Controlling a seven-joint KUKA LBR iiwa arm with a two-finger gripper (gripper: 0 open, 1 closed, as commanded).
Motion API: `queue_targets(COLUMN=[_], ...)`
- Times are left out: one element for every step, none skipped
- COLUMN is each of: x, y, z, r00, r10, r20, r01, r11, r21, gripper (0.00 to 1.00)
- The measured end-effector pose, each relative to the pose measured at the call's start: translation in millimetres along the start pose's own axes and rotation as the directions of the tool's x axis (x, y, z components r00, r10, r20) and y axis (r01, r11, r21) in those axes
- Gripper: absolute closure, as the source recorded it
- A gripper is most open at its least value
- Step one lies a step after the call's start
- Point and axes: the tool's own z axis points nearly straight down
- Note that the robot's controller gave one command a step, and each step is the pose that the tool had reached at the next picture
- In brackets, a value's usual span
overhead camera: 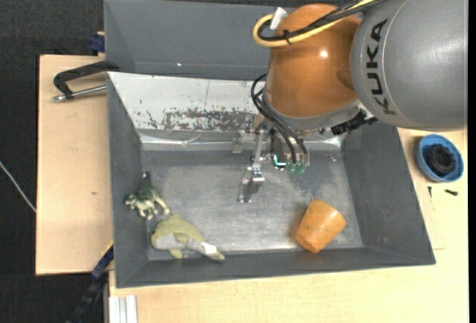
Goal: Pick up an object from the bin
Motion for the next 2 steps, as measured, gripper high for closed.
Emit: queue_targets(x=[25.9, 37.4], y=[82, 114], z=[143, 113], r00=[0.993, 0.831], r10=[-0.120, -0.555], r20=[0.010, 0.009], r01=[0.120, 0.555], r11=[0.993, 0.832], r21=[0.000, 0.011], gripper=[0.00, 0.00])
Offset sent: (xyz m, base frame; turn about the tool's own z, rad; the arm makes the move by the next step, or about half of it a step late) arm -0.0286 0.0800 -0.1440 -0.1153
